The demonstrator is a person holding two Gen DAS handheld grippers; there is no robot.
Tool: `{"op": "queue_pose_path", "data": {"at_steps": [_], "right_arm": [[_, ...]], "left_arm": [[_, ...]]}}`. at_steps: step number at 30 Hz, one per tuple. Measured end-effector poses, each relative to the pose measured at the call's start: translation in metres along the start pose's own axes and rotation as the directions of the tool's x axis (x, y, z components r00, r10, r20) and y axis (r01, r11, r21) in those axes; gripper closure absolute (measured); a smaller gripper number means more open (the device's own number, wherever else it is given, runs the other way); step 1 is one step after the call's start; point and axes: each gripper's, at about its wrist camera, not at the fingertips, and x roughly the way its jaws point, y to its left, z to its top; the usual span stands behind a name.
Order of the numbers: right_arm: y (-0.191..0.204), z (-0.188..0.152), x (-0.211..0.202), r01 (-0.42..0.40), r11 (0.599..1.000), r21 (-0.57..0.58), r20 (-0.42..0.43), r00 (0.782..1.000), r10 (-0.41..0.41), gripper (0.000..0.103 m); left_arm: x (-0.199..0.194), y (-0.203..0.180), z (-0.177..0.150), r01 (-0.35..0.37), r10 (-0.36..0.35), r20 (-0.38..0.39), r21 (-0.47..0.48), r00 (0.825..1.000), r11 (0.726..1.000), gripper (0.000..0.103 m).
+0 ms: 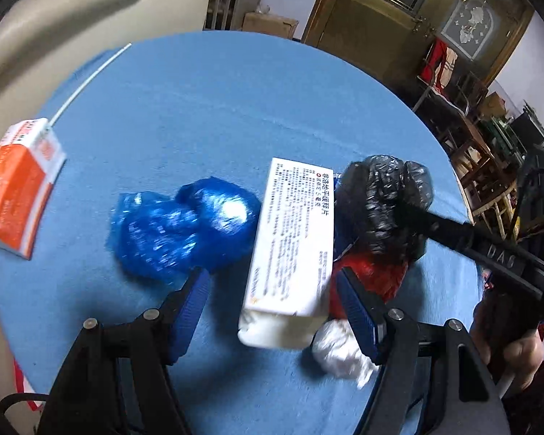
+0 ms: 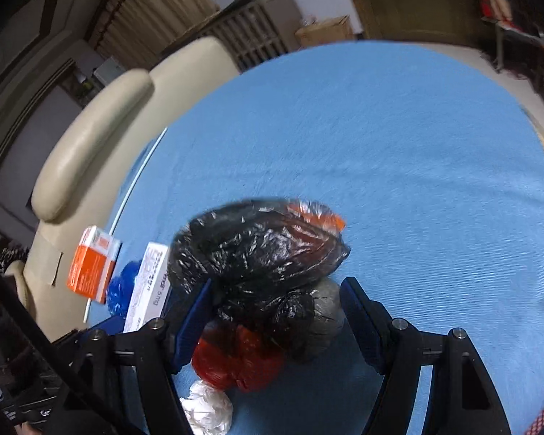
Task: Collect trash
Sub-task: 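Move both tools back over the table toward the bags, then grasp the black plastic bag with the right tool while the left tool grasps the white medicine box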
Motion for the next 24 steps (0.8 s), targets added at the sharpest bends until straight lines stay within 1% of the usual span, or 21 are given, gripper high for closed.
{"op": "queue_pose_path", "data": {"at_steps": [1,2,3,4,5,6,8,10,14,16,18,20,21,22,23,24], "right_arm": [[-0.001,0.000,0.006,-0.012,1.000,0.006,-0.025,1.000,0.012,0.030],[-0.002,0.000,0.007,-0.015,1.000,0.012,-0.030,0.999,0.015,0.036],[-0.002,-0.001,0.008,-0.018,1.000,0.013,-0.030,0.999,0.018,0.038],[-0.002,-0.002,0.007,-0.026,1.000,0.011,-0.025,0.999,0.026,0.043],[-0.003,-0.003,0.005,-0.033,0.999,0.012,-0.019,0.999,0.033,0.048],[-0.005,-0.006,0.002,-0.037,0.999,0.018,-0.015,0.999,0.037,0.050],[-0.008,-0.009,-0.003,-0.045,0.998,0.032,-0.004,0.999,0.045,0.060],[-0.014,-0.014,-0.012,-0.056,0.997,0.059,0.011,0.998,0.056,0.070],[-0.025,-0.023,-0.027,-0.073,0.994,0.083,0.034,0.997,0.070,0.070],[-0.031,-0.030,-0.033,-0.079,0.992,0.100,0.042,0.996,0.075,0.070],[-0.036,-0.036,-0.038,-0.080,0.990,0.113,0.043,0.996,0.075,0.070],[-0.037,-0.039,-0.042,-0.077,0.990,0.117,0.046,0.996,0.072,0.066],[-0.036,-0.039,-0.044,-0.101,0.988,0.120,0.049,0.994,0.096,0.063],[-0.035,-0.037,-0.048,-0.135,0.982,0.132,0.056,0.990,0.129,0.035],[-0.033,-0.035,-0.050,-0.144,0.979,0.145,0.074,0.988,0.135,0.012],[-0.030,-0.031,-0.052,-0.146,0.978,0.148,0.110,0.985,0.130,0.012]], "left_arm": [[0.003,0.000,0.000,0.004,-0.004,-0.005,-0.005,1.000,1.000,0.031],[0.006,0.002,0.001,0.009,-0.009,-0.009,-0.011,1.000,1.000,0.041],[0.008,0.002,0.001,0.015,-0.015,-0.017,-0.016,1.000,1.000,0.049],[0.011,0.004,0.000,0.030,-0.031,-0.029,-0.024,0.999,0.999,0.052],[0.012,0.007,0.000,0.040,-0.041,-0.027,-0.033,0.999,0.999,0.053],[0.010,0.008,-0.001,0.041,-0.042,-0.019,-0.035,0.999,0.999,0.053],[0.007,0.008,-0.006,0.034,-0.034,-0.010,-0.024,0.999,0.999,0.053],[0.000,0.011,-0.012,0.045,-0.045,-0.002,-0.025,0.999,0.999,0.053],[-0.018,0.017,-0.026,0.053,-0.052,0.028,-0.013,0.998,0.999,0.053],[-0.027,0.020,-0.036,0.070,-0.070,0.035,-0.009,0.997,0.997,0.053],[-0.035,0.027,-0.045,0.065,-0.065,0.043,0.002,0.997,0.998,0.053],[-0.045,0.029,-0.055,0.058,-0.059,0.055,0.010,0.997,0.998,0.053],[-0.048,0.031,-0.060,0.062,-0.063,0.059,0.008,0.996,0.998,0.053],[-0.052,0.033,-0.065,0.066,-0.067,0.063,0.006,0.996,0.998,0.053],[-0.054,0.035,-0.066,0.066,-0.067,0.065,0.005,0.996,0.998,0.053],[-0.057,0.033,-0.070,0.061,-0.061,0.068,0.004,0.996,0.998,0.053]]}}
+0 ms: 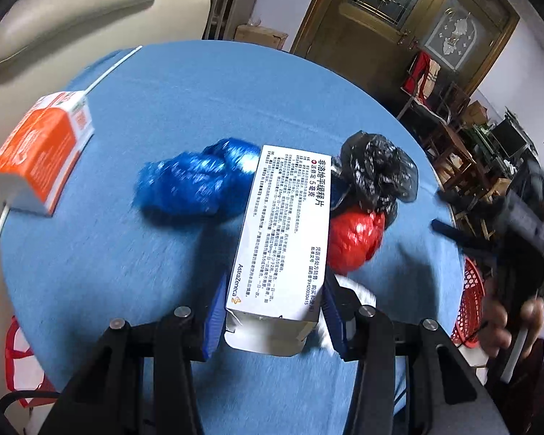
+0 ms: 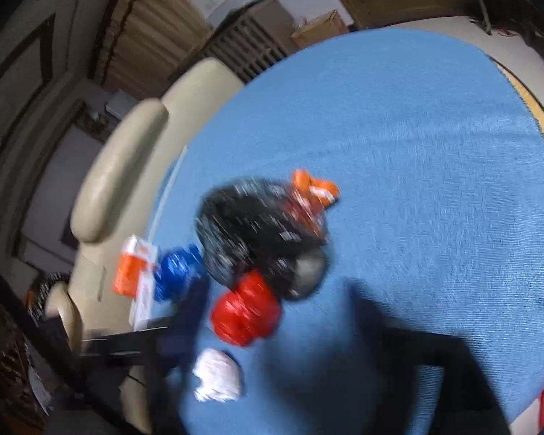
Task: Collect trash
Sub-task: 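Grasp the black plastic bag with the right tool while the left tool grasps the white medicine box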
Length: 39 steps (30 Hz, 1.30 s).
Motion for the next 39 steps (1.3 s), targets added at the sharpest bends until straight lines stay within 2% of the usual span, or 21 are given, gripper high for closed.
{"op": "queue_pose_path", "data": {"at_steps": [3,8,13,15,16,17,18,19,20,22,30,39], "right_arm": [[0.014,0.009,0.003,0.015,0.999,-0.044,0.026,1.000,-0.014,0.012],[0.038,0.014,0.038,0.070,0.993,-0.091,-0.055,0.996,-0.075,0.012],[0.053,0.021,0.077,0.165,0.982,-0.093,-0.107,0.979,-0.174,0.013],[0.055,0.021,0.087,0.214,0.969,-0.122,-0.122,0.966,-0.228,0.028],[0.053,0.022,0.093,0.247,0.960,-0.131,-0.137,0.955,-0.264,0.046],[0.048,0.021,0.096,0.258,0.958,-0.128,-0.150,0.949,-0.276,0.054],[0.043,0.021,0.096,0.250,0.962,-0.109,-0.153,0.952,-0.265,0.055],[0.040,0.020,0.094,0.240,0.966,-0.094,-0.147,0.957,-0.252,0.057],[0.035,0.020,0.089,0.239,0.968,-0.078,-0.136,0.959,-0.247,0.067],[0.026,0.018,0.078,0.240,0.969,-0.053,-0.118,0.962,-0.245,0.068],[-0.010,-0.011,0.010,0.184,0.983,0.013,-0.058,0.981,-0.183,0.069],[-0.003,-0.056,-0.067,0.130,0.990,-0.045,0.037,0.991,-0.129,0.069]], "left_arm": [[-0.005,0.003,-0.005,-0.007,0.007,0.007,0.003,1.000,1.000,0.053],[-0.010,0.001,-0.005,-0.009,0.009,0.024,0.013,1.000,1.000,0.053],[-0.018,0.003,-0.007,-0.004,0.004,0.031,0.008,1.000,1.000,0.053],[-0.014,0.001,-0.005,-0.005,0.005,0.031,0.006,1.000,1.000,0.053],[-0.014,0.002,-0.006,-0.006,0.005,0.032,0.003,0.999,1.000,0.053],[-0.014,0.003,-0.005,-0.006,0.006,0.032,0.001,0.999,1.000,0.053],[-0.014,0.003,-0.005,-0.006,0.006,0.033,-0.002,0.999,1.000,0.053],[-0.015,0.003,-0.005,-0.006,0.006,0.034,-0.004,0.999,1.000,0.053],[-0.015,0.003,-0.005,-0.007,0.007,0.038,-0.001,0.999,1.000,0.053],[-0.017,0.002,-0.005,-0.016,0.015,0.044,0.007,0.999,1.000,0.053],[-0.027,-0.013,-0.011,-0.031,0.029,0.073,0.033,0.997,0.999,0.053],[-0.053,-0.050,-0.016,-0.066,0.048,0.149,0.116,0.988,0.991,0.053]]}}
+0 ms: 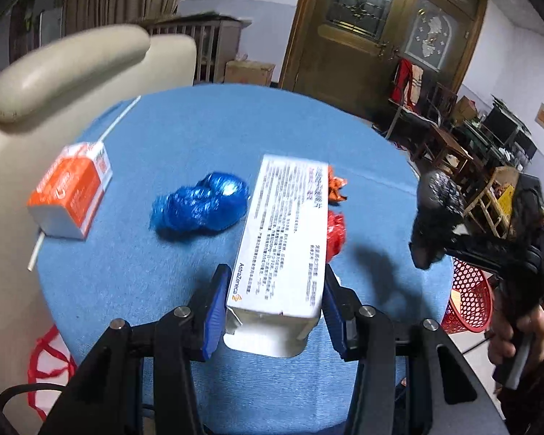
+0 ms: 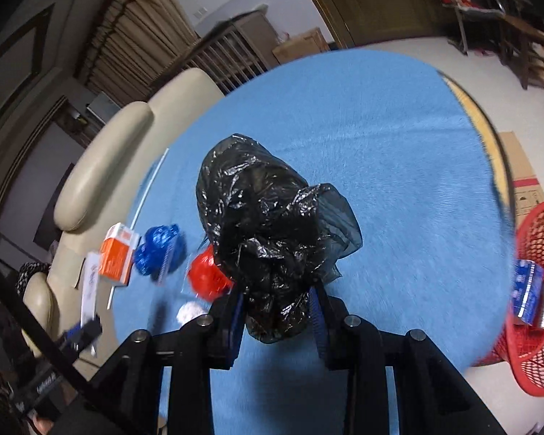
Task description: Collect trash
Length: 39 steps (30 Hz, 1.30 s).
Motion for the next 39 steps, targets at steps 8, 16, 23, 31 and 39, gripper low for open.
{"op": "queue_pose_path", "data": {"at_steps": [8,16,23,31,39], "right_arm": [[0.014,-0.032,-0.052,-0.041,0.998,-0.057,0.063,0.997,0.044,0.069],[0.021,-0.046,-0.073,-0.005,0.994,-0.108,0.103,0.995,0.017,0.069],[0.001,-0.052,-0.069,-0.004,0.999,-0.050,0.080,0.997,0.008,0.069],[-0.007,-0.063,-0.059,0.004,0.999,-0.037,0.039,0.999,-0.002,0.069],[-0.009,-0.065,-0.046,0.014,1.000,-0.025,0.007,1.000,-0.014,0.069]], "left_arm": [[-0.033,-0.030,0.000,-0.073,0.065,0.085,0.084,0.994,0.994,0.055],[-0.034,-0.021,0.001,-0.051,0.047,0.066,0.066,0.997,0.997,0.055],[0.008,-0.009,-0.003,0.009,-0.008,-0.015,0.076,1.000,0.997,0.031],[0.083,-0.028,0.010,0.110,-0.075,-0.123,0.300,0.990,0.948,0.029],[0.118,-0.047,0.023,0.167,-0.093,-0.187,0.432,0.978,0.886,0.029]]}}
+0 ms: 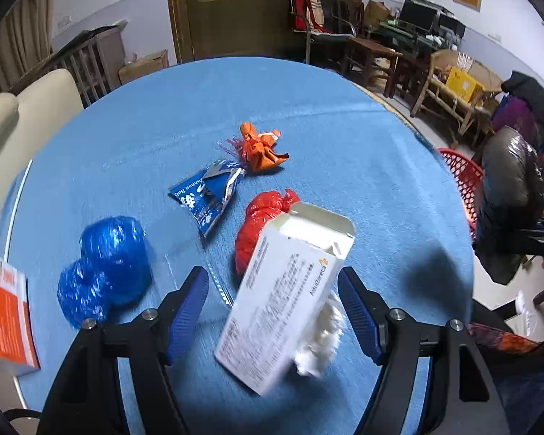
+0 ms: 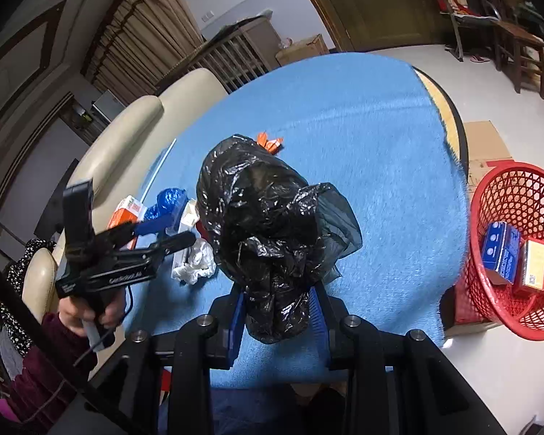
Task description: Collect trash
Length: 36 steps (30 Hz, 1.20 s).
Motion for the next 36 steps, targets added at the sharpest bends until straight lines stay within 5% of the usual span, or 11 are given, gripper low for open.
{"op": "queue_pose_path", "data": {"at_steps": [4,9,20,27,28,31,36], "right_arm": [[0.003,-0.002,0.005,0.001,1.000,-0.011,-0.012,1.000,-0.001,0.069],[0.003,-0.002,0.005,-0.002,1.000,-0.010,-0.010,1.000,0.002,0.069],[0.004,-0.002,0.009,-0.006,1.000,-0.027,-0.027,1.000,0.005,0.069],[0.010,-0.004,0.022,-0.013,0.999,-0.044,-0.062,0.998,0.010,0.069],[0.011,-0.004,0.023,-0.012,0.999,-0.049,-0.064,0.998,0.009,0.069],[0.012,-0.004,0.024,-0.013,0.998,-0.057,-0.068,0.998,0.010,0.069],[0.009,-0.005,0.024,-0.013,0.999,-0.050,-0.065,0.998,0.010,0.069]], "left_arm": [[-0.004,-0.001,-0.005,0.021,-0.020,0.043,-0.020,0.999,1.000,0.033],[-0.012,0.004,-0.011,0.044,-0.041,0.049,-0.060,0.998,0.997,0.073],[-0.023,0.036,-0.046,-0.024,0.032,0.050,-0.163,0.998,0.986,0.078],[-0.015,0.070,-0.060,-0.004,0.014,0.035,-0.283,0.999,0.959,0.078],[-0.013,0.070,-0.059,-0.011,0.021,0.031,-0.285,0.999,0.958,0.077],[-0.007,0.074,-0.060,-0.058,0.059,-0.005,-0.310,0.998,0.949,0.051],[-0.013,0.091,-0.076,-0.027,0.040,0.025,-0.376,0.999,0.926,0.050]]}}
